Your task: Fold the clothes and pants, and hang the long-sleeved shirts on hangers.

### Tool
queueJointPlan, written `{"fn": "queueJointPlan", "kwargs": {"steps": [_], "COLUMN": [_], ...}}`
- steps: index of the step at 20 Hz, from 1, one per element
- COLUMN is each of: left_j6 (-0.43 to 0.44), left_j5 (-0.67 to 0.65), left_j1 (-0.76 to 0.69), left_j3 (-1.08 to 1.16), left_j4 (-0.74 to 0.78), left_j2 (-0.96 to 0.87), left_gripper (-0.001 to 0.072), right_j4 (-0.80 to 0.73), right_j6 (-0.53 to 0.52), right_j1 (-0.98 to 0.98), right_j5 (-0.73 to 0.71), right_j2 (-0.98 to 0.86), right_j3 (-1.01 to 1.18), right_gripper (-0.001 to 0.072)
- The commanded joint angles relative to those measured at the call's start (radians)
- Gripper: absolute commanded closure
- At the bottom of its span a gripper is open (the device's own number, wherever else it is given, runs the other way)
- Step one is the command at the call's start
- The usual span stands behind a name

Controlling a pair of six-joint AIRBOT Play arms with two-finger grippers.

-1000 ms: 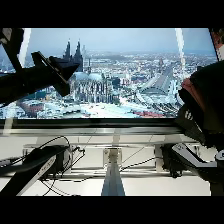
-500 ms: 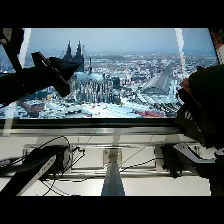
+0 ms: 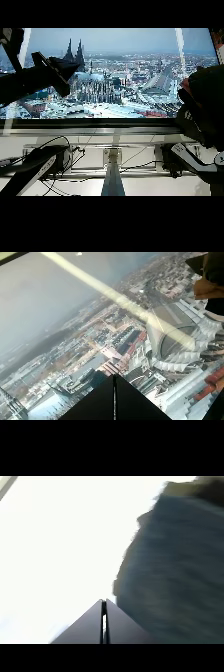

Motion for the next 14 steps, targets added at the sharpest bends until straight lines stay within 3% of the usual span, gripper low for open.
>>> {"fn": "queueJointPlan", "kwargs": {"steps": [1, 3, 6, 9, 14], "left_j6": [0.000, 0.000, 0.000, 0.000, 0.000], "left_j5": [0.000, 0.000, 0.000, 0.000, 0.000], "left_j1": [0.000, 0.000, 0.000, 0.000, 0.000], "left_j3": [0.000, 0.000, 0.000, 0.000, 0.000], "left_j4": [0.000, 0.000, 0.000, 0.000, 0.000], "left_j2": [0.001, 0.001, 0.001, 0.001, 0.001], "left_gripper": [0.0688, 0.0687, 0.0687, 0.0687, 0.0687], "right_j4": [-0.061, -0.066, -0.153, -0.454, -0.415], "right_j6": [-0.085, -0.237, -0.341, -0.344, -0.344], "right_j1": [0.281, 0.428, 0.600, 0.700, 0.700], "right_j5": [-0.038, -0.019, -0.029, -0.049, -0.048], "right_j2": [0.001, 0.003, 0.005, 0.002, 0.003], "right_j3": [0.001, 0.001, 0.001, 0.000, 0.000], "right_gripper": [0.0685, 0.0685, 0.0685, 0.0685, 0.0684]}}
